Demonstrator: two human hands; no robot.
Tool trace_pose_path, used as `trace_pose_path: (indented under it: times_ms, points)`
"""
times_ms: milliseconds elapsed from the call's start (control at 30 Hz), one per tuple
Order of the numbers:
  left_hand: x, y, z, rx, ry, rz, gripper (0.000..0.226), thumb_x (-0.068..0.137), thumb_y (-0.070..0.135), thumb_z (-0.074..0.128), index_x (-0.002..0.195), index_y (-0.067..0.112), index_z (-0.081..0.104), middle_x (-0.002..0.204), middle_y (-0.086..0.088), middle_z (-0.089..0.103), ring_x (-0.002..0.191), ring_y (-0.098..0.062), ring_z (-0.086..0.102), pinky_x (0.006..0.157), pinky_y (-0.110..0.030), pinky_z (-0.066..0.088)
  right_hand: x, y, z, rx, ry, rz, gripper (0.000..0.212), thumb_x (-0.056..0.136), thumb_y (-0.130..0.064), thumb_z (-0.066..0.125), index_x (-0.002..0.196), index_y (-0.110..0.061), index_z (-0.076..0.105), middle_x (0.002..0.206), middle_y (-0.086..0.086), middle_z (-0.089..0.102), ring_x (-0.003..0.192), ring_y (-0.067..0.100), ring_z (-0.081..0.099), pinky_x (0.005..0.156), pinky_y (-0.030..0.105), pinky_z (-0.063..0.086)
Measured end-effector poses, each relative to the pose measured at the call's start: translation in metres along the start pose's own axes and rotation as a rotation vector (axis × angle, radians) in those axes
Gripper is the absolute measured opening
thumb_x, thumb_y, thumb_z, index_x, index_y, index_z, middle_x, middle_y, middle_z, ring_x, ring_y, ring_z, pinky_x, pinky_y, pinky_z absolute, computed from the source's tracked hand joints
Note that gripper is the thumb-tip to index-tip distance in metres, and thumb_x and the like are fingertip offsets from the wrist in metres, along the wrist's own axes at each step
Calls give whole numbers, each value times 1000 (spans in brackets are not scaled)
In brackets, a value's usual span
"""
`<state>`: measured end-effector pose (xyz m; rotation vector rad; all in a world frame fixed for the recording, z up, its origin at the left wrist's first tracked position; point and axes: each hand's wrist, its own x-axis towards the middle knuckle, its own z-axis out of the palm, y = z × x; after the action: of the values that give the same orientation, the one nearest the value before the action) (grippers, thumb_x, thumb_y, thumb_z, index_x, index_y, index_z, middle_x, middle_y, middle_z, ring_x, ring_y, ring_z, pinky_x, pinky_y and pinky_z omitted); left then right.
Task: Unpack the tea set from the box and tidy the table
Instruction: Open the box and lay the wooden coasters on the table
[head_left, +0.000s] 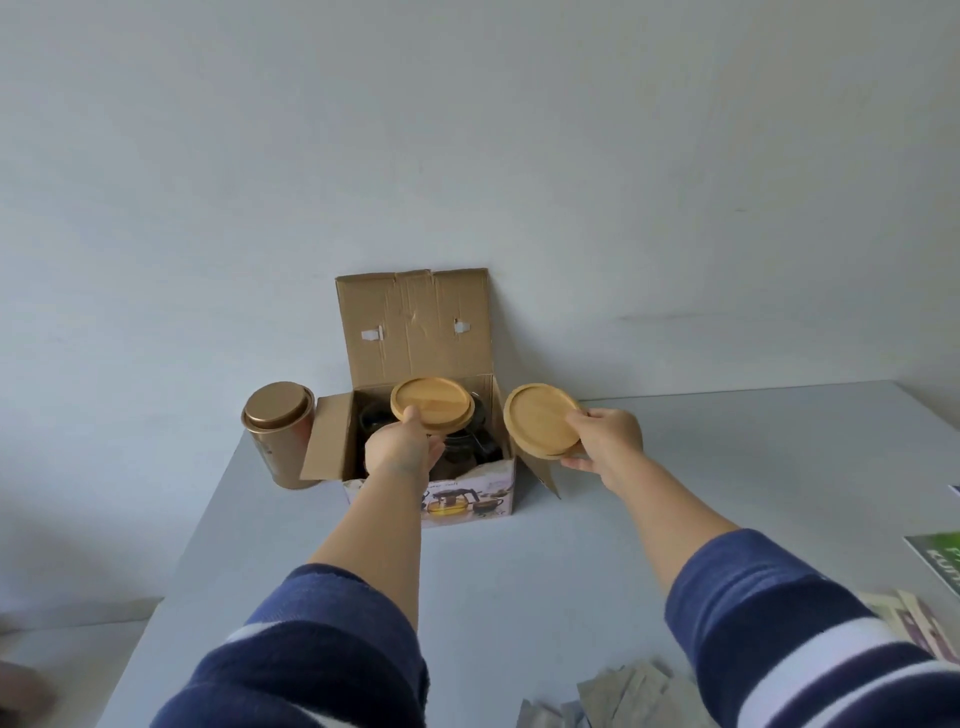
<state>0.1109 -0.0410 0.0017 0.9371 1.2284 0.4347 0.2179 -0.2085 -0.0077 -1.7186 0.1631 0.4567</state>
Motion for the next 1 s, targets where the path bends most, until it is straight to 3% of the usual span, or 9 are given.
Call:
trace_pose_path:
  times_ms: [167, 333, 500, 600, 767, 867, 1000]
  points:
    - [-16, -12, 45, 1, -57, 49, 27, 95, 31, 56, 75, 14, 52, 71, -4, 63, 67, -13, 65, 83, -28, 58, 27, -10, -67, 55, 82, 27, 29, 84, -8, 67, 111, 0, 61, 107, 16, 60, 95, 31, 61, 58, 37, 55]
    - [-31, -45, 126, -4, -149, 128, 26, 96, 25, 56, 76, 9, 56, 70, -6, 63, 62, -17, 64, 83, -35, 58, 77, -9, -141, 34, 131, 26, 26, 84, -9, 67, 108, -1, 63, 105, 16, 62, 93, 31, 63, 39, 29, 52]
    - [-41, -101, 210, 8, -165, 73, 20, 95, 23, 57, 81, 9, 59, 71, -9, 66, 63, -20, 66, 80, -35, 58, 138, 4, -212, -2, 126, 83, 19, 84, -6, 66, 102, -2, 63, 102, 17, 61, 90, 32, 63, 53, 36, 55]
    - [-36, -136, 246, 12, -138, 17, 17, 95, 23, 57, 96, 6, 60, 76, -10, 66, 65, -20, 67, 81, -34, 59, 175, 20, -244, -10, 122, 129, 30, 85, -6, 66, 113, 3, 62, 103, 16, 61, 87, 31, 62, 49, 35, 56]
    - [-23, -179, 287, 44, -111, -42, 20, 94, 23, 58, 86, 4, 60, 75, -10, 67, 64, -21, 67, 86, -36, 58, 223, 46, -271, 4, 142, 174, 35, 86, -3, 65, 120, 4, 60, 119, 20, 62, 87, 32, 61, 67, 38, 58]
    - [-12, -190, 304, 61, -105, -28, 21, 95, 23, 57, 102, 3, 59, 78, -8, 64, 55, -16, 67, 74, -29, 57, 247, 51, -272, 27, 158, 145, 35, 86, -4, 65, 121, 2, 61, 111, 16, 61, 86, 31, 62, 69, 38, 58]
    - [4, -188, 321, 105, -103, 24, 24, 96, 26, 56, 105, 4, 58, 76, -7, 62, 62, -18, 64, 68, -26, 56, 273, 53, -263, -25, 172, 76, 30, 86, -10, 65, 115, 0, 64, 103, 15, 64, 65, 21, 59, 65, 37, 58]
